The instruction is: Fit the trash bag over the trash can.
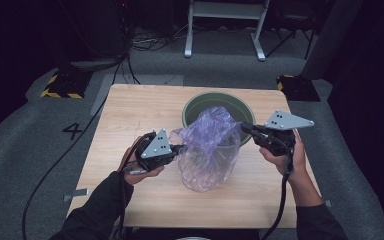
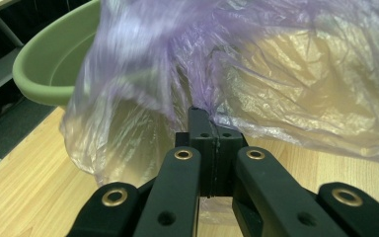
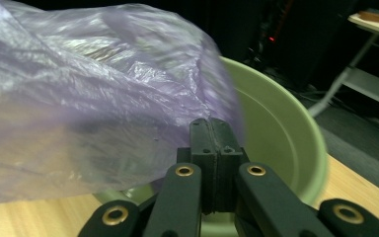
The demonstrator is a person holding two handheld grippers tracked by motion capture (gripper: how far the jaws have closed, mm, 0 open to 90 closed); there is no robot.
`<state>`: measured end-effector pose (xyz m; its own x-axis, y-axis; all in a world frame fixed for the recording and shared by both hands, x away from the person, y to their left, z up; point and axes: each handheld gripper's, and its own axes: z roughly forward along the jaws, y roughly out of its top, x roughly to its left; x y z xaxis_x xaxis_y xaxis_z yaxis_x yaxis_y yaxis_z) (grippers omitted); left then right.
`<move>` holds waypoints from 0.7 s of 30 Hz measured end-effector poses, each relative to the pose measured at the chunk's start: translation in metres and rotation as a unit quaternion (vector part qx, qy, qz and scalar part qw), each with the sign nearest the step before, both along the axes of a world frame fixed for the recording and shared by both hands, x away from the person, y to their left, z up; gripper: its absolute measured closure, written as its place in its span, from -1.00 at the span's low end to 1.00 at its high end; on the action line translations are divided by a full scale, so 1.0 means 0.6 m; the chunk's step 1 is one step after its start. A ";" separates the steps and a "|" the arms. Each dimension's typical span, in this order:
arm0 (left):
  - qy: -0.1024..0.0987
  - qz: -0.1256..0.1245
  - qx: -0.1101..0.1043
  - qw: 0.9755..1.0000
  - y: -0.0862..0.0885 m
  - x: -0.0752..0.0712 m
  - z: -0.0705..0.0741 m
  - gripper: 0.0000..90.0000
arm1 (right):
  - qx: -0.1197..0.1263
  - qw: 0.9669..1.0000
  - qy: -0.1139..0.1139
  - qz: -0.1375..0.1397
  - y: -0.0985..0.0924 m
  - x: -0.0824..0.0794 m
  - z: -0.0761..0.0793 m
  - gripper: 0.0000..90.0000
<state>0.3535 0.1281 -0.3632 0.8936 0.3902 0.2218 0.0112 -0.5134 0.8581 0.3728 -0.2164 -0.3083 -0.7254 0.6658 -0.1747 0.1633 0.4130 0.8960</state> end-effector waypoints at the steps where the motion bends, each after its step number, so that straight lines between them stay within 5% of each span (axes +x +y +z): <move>1: 0.000 0.000 -0.001 1.000 0.000 0.000 -0.001 1.00 | 0.002 1.000 0.001 -0.005 -0.005 0.000 -0.002 1.00; 7: -0.001 0.000 -0.004 1.000 -0.003 -0.005 -0.004 1.00 | 0.011 1.000 -0.002 -0.008 -0.023 -0.010 -0.009 0.86; 13: -0.004 -0.002 0.003 1.000 -0.009 -0.007 -0.004 1.00 | 0.014 1.000 -0.017 0.010 -0.039 -0.039 -0.011 0.01; 15: -0.001 -0.003 0.003 1.000 -0.009 -0.006 -0.004 1.00 | -0.008 1.000 -0.019 0.012 -0.045 -0.058 -0.011 -0.21; 21: 0.005 -0.005 0.004 1.000 -0.018 -0.003 -0.007 1.00 | 0.004 1.000 -0.023 0.022 -0.052 -0.088 -0.007 -0.43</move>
